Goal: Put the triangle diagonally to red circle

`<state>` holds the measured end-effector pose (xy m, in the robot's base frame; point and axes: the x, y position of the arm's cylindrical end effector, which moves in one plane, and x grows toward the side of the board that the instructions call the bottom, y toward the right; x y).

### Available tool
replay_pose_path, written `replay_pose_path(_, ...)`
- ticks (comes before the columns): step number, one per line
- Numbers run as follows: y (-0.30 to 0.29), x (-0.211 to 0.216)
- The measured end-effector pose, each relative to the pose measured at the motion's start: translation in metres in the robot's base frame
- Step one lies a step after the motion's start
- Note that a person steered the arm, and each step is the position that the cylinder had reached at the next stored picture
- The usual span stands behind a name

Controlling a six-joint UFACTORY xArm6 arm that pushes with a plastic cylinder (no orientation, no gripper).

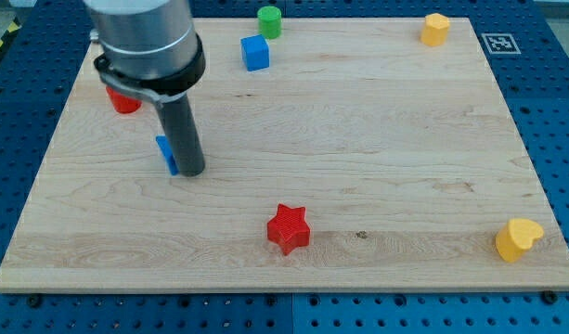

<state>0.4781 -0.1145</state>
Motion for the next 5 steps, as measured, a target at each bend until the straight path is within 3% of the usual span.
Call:
replay_pose_path(2, 0.012, 0.032)
replay_pose_path(3, -0.027, 0.029)
replay_pose_path(5, -0.025, 0.005)
